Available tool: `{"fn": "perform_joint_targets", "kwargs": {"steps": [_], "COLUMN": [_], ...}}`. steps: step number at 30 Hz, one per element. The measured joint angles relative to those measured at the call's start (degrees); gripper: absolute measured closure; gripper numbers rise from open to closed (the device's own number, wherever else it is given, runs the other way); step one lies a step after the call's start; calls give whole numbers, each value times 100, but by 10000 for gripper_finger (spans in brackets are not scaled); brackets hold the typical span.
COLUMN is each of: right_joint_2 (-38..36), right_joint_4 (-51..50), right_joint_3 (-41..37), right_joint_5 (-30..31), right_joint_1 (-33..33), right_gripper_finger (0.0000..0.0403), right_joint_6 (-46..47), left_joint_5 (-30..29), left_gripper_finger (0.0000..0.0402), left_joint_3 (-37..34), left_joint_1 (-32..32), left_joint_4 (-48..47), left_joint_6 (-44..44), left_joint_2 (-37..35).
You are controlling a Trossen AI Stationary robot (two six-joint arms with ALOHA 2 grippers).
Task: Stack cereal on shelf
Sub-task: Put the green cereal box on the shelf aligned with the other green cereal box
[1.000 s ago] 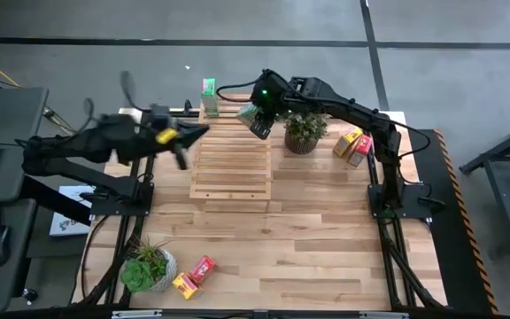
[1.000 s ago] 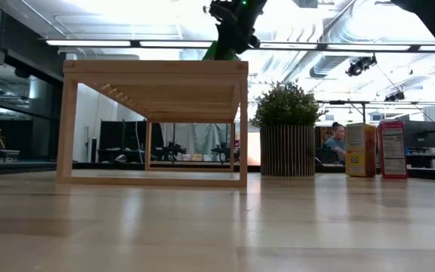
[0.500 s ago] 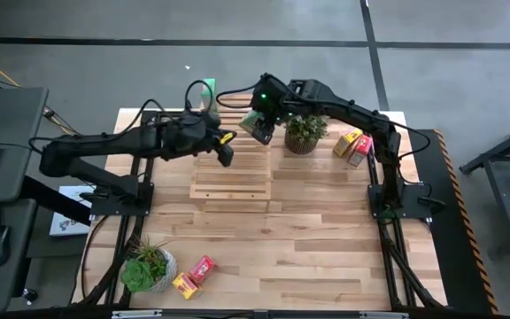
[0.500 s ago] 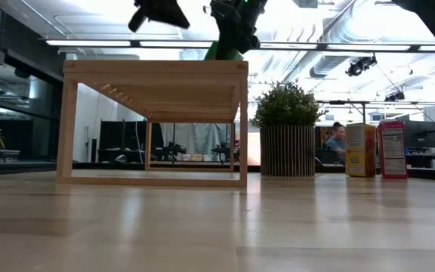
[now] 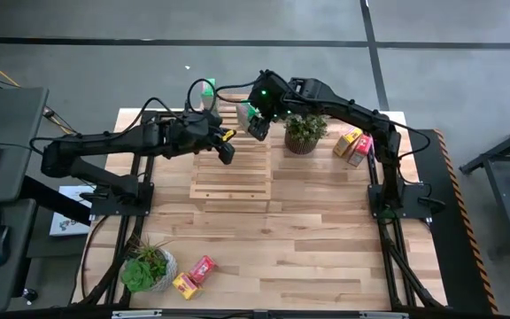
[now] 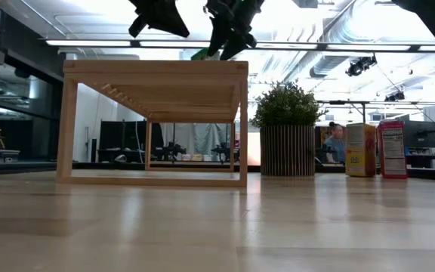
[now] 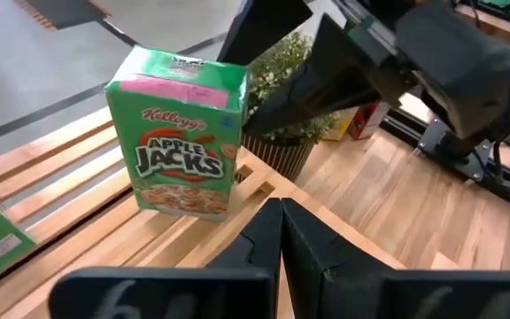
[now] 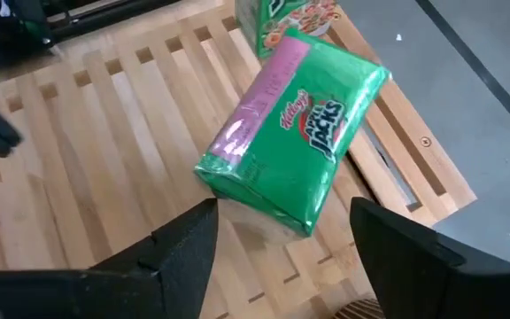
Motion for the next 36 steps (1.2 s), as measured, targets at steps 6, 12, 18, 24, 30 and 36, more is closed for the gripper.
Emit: {"fn": "perform_joint_targets", "kwargs": {"steps": [6, 12, 18, 24, 30, 36], "right_joint_2": [-81, -255, -289, -1017, -2727, -3583], "right_joint_4": [-458, -980, -1408, -433, 2144, 5177], "right_joint_3": [1, 2, -57, -1533, -4381, -6069], "right_joint_5": [-34, -435, -599, -635, -600, 183], "right_joint_1": [-66, -66, 130, 407, 648, 1086], "right_gripper_finger": [153, 153, 153, 153, 153, 153], "right_joint_6": [-190, -221, -259, -206, 945, 1648], "left_joint_5": [588, 702, 687, 684, 640, 553], "left_gripper_finger": [402, 401, 401, 402, 402, 402], "left_joint_3": [0, 2, 2, 2, 4, 4], "left_joint_1": [-11, -38, -125, -266, -361, -360], "left_joint_4": [-214, -403, -405, -407, -397, -395], "left_joint_6": [302, 423, 559, 613, 609, 548], "left_joint_2": [-348, -984, -1594, -2056, -2348, -2380]}}
